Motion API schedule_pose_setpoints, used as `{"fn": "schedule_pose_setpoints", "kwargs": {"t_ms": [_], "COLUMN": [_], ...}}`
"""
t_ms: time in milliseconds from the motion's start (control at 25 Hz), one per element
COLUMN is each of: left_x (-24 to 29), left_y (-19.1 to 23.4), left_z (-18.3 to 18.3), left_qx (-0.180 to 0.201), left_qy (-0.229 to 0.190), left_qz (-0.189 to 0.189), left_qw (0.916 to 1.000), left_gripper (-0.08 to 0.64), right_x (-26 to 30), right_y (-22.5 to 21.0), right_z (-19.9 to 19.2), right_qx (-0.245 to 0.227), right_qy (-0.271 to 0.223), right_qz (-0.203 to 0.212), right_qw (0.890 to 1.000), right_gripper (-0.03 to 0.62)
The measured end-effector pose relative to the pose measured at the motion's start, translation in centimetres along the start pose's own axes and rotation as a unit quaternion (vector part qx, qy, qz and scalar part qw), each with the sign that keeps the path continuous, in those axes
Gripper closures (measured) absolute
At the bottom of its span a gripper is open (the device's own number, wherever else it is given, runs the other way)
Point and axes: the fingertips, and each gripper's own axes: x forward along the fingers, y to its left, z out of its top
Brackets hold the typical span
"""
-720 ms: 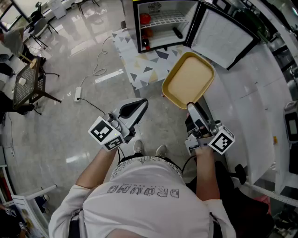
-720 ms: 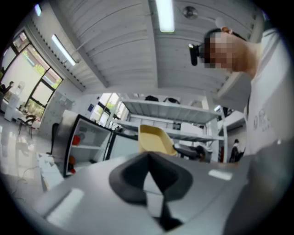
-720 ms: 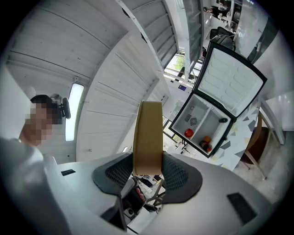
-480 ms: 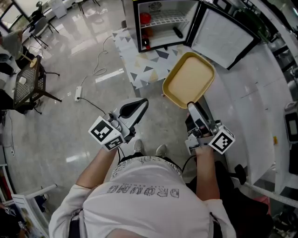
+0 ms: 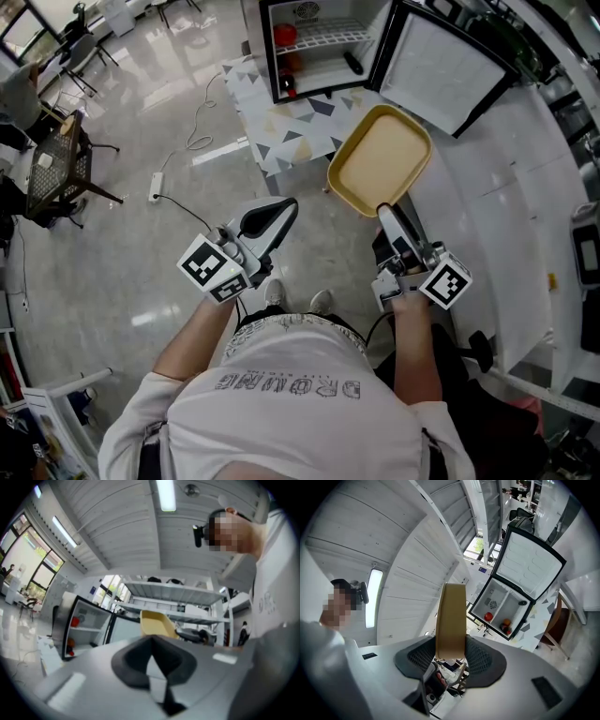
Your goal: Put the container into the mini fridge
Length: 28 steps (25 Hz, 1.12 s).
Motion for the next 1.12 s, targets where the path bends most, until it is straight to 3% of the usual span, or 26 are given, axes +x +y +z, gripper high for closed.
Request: {"fn": "schedule_pose_setpoints", "kwargs": {"t_ms": [600,1120], "left_x": [3.5,6.7], "left_y": [-3.5,-2.2], "left_z": [-1.2,-1.2], "left_qx": [0.027,0.035], "left_qy": [0.005,0.007], "left_qz": [0.022,0.022], "left_qw": [0.9994,0.9991], "left_gripper": [0.554,0.554], "right_x": [-4.2,-3.8], "right_y": [-2.2,-4.9], "right_z": [2.6,4.8], "right_qx": [0.024,0.019], "right_qy": [0.005,0.010], "right_qz": [0.021,0.015], "right_qw": [0.999,1.000], "right_gripper": [0.403,0.403]}}
